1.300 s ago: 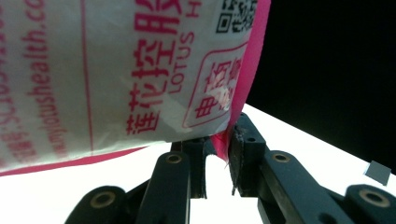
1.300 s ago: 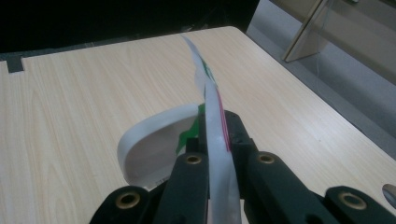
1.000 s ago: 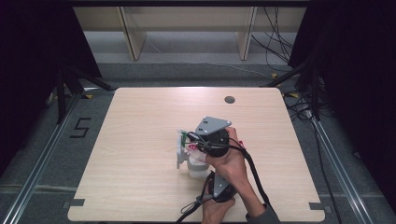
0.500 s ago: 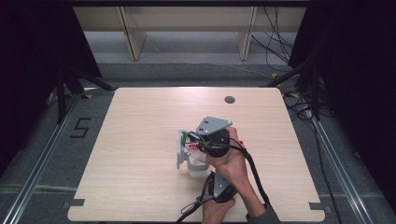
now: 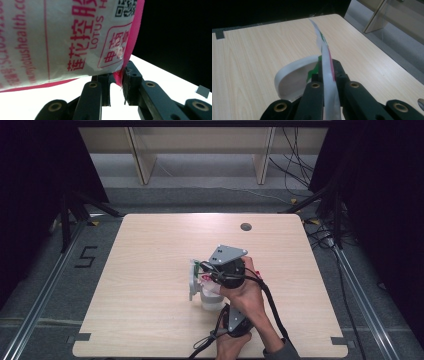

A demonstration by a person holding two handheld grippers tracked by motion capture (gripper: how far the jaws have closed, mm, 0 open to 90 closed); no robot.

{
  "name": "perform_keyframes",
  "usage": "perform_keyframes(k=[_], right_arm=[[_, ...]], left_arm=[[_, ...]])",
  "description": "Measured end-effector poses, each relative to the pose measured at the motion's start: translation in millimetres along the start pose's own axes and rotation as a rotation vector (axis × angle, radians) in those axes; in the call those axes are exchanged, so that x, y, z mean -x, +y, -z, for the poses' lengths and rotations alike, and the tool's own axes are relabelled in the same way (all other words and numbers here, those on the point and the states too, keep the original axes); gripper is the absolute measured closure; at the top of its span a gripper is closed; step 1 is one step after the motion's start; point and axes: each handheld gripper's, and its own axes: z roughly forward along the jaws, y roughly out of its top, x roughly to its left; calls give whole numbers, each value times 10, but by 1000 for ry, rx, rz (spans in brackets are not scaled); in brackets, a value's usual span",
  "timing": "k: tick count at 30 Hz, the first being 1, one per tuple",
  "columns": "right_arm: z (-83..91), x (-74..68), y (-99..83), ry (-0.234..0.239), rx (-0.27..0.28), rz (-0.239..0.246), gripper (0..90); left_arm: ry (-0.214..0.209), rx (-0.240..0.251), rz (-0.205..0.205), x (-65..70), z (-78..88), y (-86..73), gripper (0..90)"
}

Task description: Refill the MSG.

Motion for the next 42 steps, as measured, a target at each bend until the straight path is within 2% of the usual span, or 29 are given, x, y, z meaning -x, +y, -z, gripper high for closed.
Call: perform_keyframes(k=[1,2,4,6,7,10,18,19,22,23,24,25,26,27,29,32,34,35,36,37,38,40,41,42], right_arm=[[3,-4,2,1,-1,-4,889],[5,-5,3,1,-1,-1,889],[10,-4,2,-1,-5,-15,889],[1,-5,0,-3,-3,-10,889],[-3,-8,1,8,-9,0,889],[-18,-18,-1,-5,-8,-2,889],[-1,0,2,5,1,-5,889],[14,-7,3,5,-1,-17,889],[20,-8,13,1,4,3,889],[15,-8,13,1,2,6,889],[4,-13,10,4,-5,8,889],[-10,-28,4,-3,-12,-1,889],[-27,-44,-2,-2,-20,-4,889],[-34,-50,0,-6,-22,-3,889],[-27,-48,5,-2,-18,-2,889],[-20,-35,8,0,-3,15,889],[-18,-25,9,9,-13,17,889],[-15,-34,5,-1,-14,-10,889],[-14,-34,3,0,-12,-17,889],[-11,-30,2,0,-7,-11,889],[-8,-21,3,0,-3,1,889],[-6,-21,5,-2,-4,1,889],[-8,-16,5,1,-4,1,889],[-12,-15,3,1,-3,1,889]], left_arm=[[-17,61,72,51,-38,-1,773],[0,-2,-6,-2,1,3,773],[-1,-1,2,-3,0,1,773],[-18,59,71,46,-41,-3,772],[-21,60,76,45,-44,1,773],[-25,59,77,40,-43,0,773],[-18,60,69,42,-36,2,773],[-14,40,45,29,-26,10,773],[-19,47,52,34,-31,20,773],[-22,59,71,39,-42,18,773],[-52,64,72,34,-57,13,773],[-25,65,81,39,-54,9,773],[-26,66,81,38,-53,11,773],[-54,68,77,37,-59,12,773],[-60,67,84,40,-54,16,772],[-61,68,83,43,-59,20,773],[-60,64,79,41,-56,16,772],[-29,60,73,31,-46,16,773],[-25,62,74,31,-47,15,773],[-54,63,73,33,-57,17,773],[-58,64,77,39,-57,18,773],[-22,61,71,38,-47,17,773],[-53,59,68,29,-53,17,773],[-26,62,74,33,-47,14,773]])
